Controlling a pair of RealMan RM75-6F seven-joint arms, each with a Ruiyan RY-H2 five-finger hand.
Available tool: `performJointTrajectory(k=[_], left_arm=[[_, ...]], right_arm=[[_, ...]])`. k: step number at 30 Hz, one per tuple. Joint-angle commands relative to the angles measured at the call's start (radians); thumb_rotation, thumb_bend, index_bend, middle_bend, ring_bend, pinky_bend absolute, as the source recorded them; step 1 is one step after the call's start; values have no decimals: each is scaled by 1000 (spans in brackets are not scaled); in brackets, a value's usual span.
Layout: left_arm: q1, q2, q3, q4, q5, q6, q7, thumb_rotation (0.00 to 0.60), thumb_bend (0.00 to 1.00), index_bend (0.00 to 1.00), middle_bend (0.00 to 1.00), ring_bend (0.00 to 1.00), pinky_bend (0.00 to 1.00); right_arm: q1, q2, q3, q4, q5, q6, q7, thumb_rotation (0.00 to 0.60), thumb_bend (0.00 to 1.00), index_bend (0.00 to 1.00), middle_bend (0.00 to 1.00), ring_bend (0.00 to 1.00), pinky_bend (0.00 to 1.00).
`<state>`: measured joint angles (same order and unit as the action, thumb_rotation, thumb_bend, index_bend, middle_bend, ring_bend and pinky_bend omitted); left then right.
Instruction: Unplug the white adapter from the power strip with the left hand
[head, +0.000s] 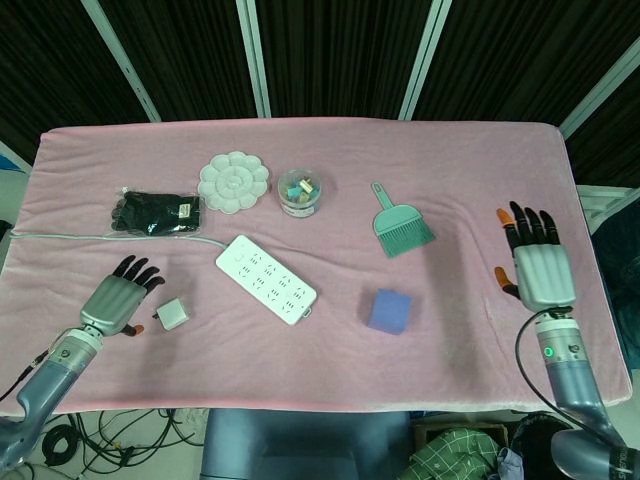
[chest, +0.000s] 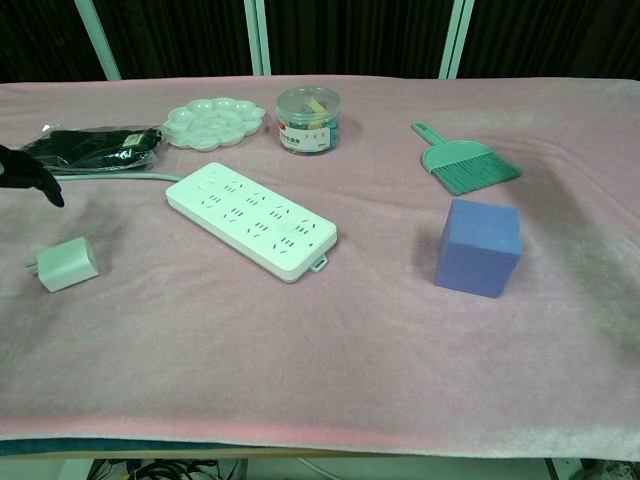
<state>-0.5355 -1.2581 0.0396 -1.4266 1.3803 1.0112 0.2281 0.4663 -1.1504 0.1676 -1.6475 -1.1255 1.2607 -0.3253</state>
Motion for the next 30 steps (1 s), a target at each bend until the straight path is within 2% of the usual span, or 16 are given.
performJointTrajectory(k=[1, 6, 8, 11, 15, 19, 24, 30], left_arm=[[17, 51, -35, -91, -12, 54, -3, 600, 18, 229, 138, 0, 0], [74, 144, -35, -243, -5, 156, 24, 600, 25, 228, 141, 0, 0], [120, 184, -21, -316, 5, 224, 43, 600, 25, 227, 141, 0, 0], [198, 207, 10, -363, 46, 335, 63, 600, 25, 226, 136, 0, 0], [290, 216, 49, -374, 88, 447, 55, 600, 25, 223, 131, 0, 0], [378, 208, 66, -349, 132, 567, 1, 600, 25, 217, 121, 0, 0], [454, 189, 85, -297, 156, 642, -100, 600, 30, 214, 114, 0, 0], [481, 195, 62, -283, 153, 670, -130, 600, 33, 204, 113, 0, 0]], right_arm=[[-79, 47, -15, 64, -48, 67, 115, 600, 236, 60, 6, 44, 54], [-169, 94, -64, 91, -104, 125, 214, 600, 236, 58, 6, 44, 54], [-214, 115, -98, 92, -146, 152, 268, 600, 236, 57, 7, 44, 54], [-282, 130, -148, 97, -219, 212, 322, 600, 236, 56, 7, 44, 54], [-347, 123, -191, 92, -298, 288, 367, 600, 236, 57, 8, 45, 54], [-396, 95, -229, 89, -383, 355, 335, 600, 236, 54, 8, 45, 54], [-416, 70, -232, 88, -423, 379, 282, 600, 236, 49, 8, 45, 54], [-424, 72, -223, 93, -424, 369, 277, 600, 236, 50, 8, 45, 54]])
